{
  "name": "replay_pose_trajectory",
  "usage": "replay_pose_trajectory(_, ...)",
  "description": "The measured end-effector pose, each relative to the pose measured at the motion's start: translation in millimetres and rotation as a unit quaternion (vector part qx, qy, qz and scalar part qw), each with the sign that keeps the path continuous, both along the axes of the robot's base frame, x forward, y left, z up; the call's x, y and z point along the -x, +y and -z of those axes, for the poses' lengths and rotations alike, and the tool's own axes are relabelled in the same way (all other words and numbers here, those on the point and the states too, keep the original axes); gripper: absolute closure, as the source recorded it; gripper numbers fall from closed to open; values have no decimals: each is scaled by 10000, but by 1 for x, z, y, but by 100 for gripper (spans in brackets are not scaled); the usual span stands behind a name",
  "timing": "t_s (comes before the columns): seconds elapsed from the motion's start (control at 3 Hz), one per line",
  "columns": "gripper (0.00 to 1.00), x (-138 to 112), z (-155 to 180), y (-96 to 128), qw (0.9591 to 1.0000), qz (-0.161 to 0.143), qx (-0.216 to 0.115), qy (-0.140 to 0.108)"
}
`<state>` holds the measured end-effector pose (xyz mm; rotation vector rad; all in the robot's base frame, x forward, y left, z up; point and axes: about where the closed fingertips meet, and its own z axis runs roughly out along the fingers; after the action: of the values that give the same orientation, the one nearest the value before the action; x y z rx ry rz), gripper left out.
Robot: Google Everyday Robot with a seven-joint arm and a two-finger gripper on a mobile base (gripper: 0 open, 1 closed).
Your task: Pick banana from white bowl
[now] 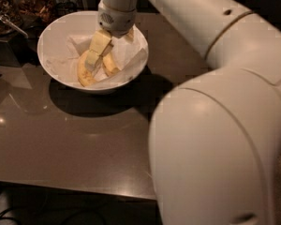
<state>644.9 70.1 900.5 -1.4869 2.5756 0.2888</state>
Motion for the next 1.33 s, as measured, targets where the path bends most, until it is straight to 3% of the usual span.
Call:
replay_pose_trajectory(0.33, 0, 15, -33, -15, 9993, 82, -162, -322)
replay_pose_trajectory(0.67, 0, 10, -27, -8, 9992, 55, -206, -324)
replay_pose_trajectory(1.0, 0, 9, -19, 2, 9992, -172, -295, -217)
replay_pose_trajectory(1.33, 17, 7, -7, 9, 9991, -267, -322, -44)
